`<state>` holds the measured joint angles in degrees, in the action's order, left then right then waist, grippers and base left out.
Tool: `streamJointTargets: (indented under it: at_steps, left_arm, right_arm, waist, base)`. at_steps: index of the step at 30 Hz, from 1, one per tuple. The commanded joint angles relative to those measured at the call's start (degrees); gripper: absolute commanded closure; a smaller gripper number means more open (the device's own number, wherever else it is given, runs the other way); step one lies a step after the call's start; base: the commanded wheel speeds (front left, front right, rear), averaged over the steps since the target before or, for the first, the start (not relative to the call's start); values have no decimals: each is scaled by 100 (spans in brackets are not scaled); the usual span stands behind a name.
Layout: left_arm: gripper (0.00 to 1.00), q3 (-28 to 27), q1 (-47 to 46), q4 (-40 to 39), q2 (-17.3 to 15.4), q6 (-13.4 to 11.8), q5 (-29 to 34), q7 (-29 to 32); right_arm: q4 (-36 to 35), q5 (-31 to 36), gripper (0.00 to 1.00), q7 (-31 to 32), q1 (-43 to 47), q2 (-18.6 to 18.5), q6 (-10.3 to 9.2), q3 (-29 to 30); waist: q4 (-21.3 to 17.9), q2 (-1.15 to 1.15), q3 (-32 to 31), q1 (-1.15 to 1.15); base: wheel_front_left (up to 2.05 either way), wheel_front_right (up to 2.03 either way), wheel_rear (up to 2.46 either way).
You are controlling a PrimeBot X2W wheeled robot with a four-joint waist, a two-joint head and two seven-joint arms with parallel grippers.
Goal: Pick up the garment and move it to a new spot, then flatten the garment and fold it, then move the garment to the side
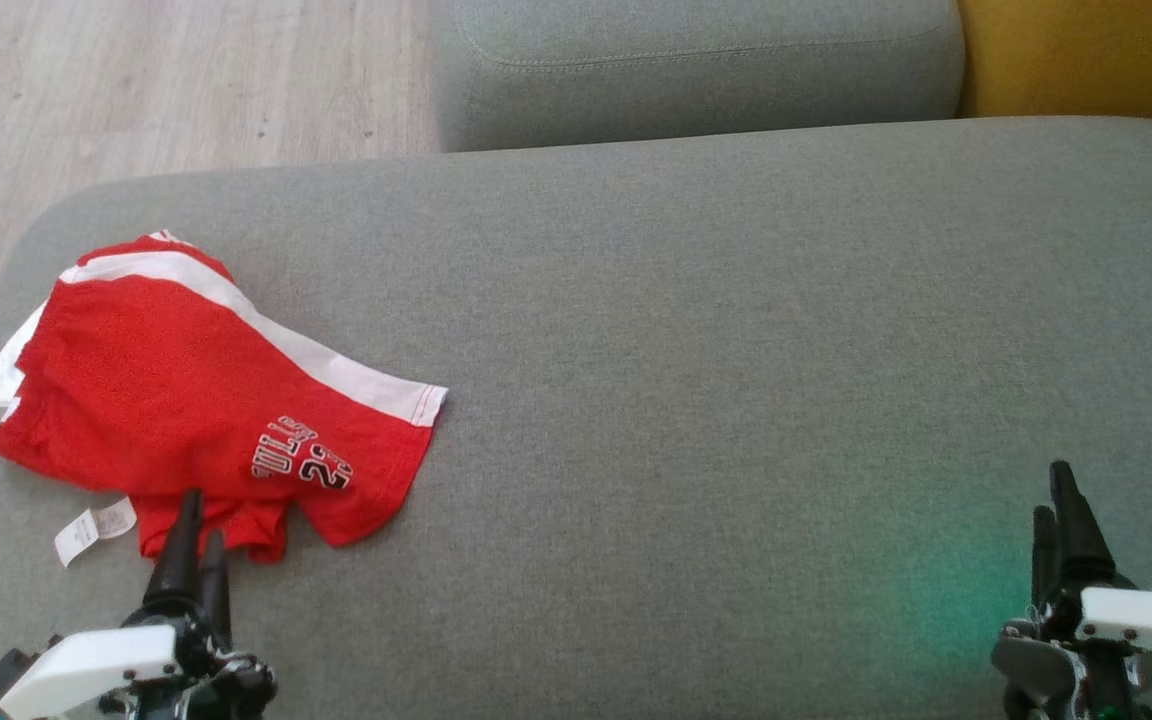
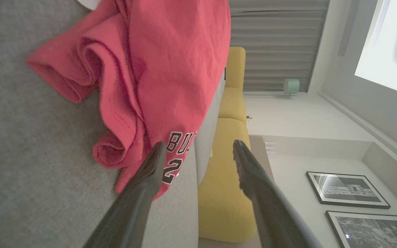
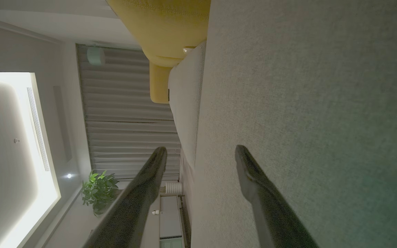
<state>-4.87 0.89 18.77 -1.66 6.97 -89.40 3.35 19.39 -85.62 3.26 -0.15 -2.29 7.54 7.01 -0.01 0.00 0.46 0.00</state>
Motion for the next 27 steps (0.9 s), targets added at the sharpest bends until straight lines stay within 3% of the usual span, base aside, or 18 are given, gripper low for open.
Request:
streamJointTargets:
  at_steps: [1, 17, 27]
  left_arm:
    - [0, -124, -267, -218, -57, 12, 104, -58]
    - [0, -498, -458, -648, -67, 12, 1016, -330]
    - [0, -400, -449, -1062, -72, -100, 1747, -484]
  right_arm:
    - [-227, 152, 0, -61, -309, -23, -1, -32]
    - [-855, 2079, 0, -332, -485, -28, -2, -78]
    - [-1142, 3074, 0, -484, -503, -31, -2, -256]
  waist:
    - [1, 0, 6, 0]
    - [21, 0, 100, 0]
    - [18, 0, 133, 0]
  base:
    - [0, 0, 0]
    - [0, 0, 0]
    - [0, 0, 0]
